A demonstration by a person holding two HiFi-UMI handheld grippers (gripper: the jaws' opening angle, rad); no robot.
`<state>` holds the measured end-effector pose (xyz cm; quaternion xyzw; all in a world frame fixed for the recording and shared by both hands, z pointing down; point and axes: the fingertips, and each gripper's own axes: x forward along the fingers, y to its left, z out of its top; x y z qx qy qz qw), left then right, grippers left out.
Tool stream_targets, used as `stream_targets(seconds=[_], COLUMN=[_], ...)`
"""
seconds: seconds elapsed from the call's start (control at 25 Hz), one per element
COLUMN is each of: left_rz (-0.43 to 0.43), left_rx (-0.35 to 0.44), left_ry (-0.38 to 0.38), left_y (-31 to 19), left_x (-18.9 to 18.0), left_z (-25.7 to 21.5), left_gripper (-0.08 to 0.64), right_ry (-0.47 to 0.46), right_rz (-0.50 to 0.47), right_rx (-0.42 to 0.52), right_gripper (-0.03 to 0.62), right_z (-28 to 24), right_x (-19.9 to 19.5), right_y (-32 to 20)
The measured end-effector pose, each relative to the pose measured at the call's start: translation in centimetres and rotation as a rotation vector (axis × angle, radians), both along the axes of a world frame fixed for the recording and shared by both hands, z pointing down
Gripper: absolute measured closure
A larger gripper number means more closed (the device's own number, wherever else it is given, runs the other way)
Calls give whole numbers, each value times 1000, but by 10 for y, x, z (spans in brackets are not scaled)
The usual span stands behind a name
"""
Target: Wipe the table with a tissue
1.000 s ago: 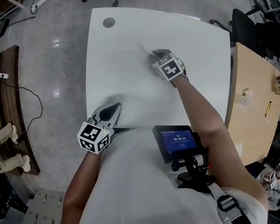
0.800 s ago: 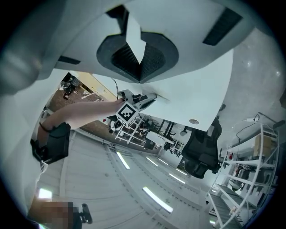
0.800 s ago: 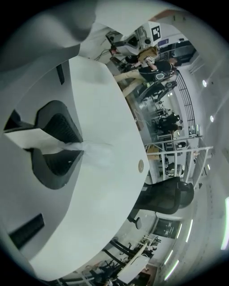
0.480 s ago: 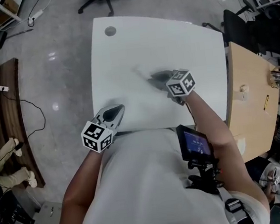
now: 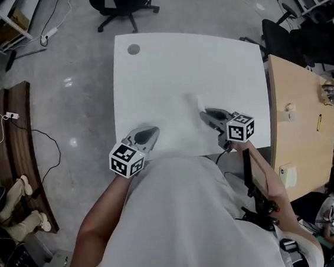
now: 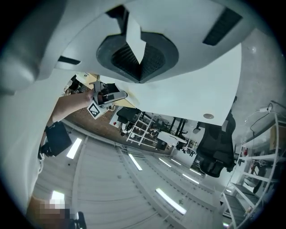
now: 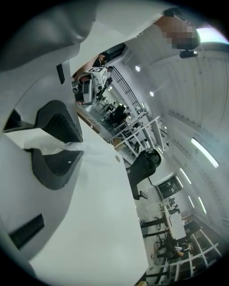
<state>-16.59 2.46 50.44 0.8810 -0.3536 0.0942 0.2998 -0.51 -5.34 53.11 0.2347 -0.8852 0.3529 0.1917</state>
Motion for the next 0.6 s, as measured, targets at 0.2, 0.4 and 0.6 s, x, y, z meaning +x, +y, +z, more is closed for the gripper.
stream_targets(seconds=[0.2,0.4,0.6], left_rz=[-14,-22,-23], left_rx=[16,41,76], left_ry=[-29,-39,-54], left_y=[1,-2,2], left_x=[25,71,113], left_z=[-10,-22,-35], left_gripper=[555,555,555], right_ry=[-35,-14,26], right_rz=[36,48,46], right_rx=[95,209,273], right_gripper=[532,532,532], right_z=[-25,-52,-64], right_x=[27,72,112], right_y=[11,14,25])
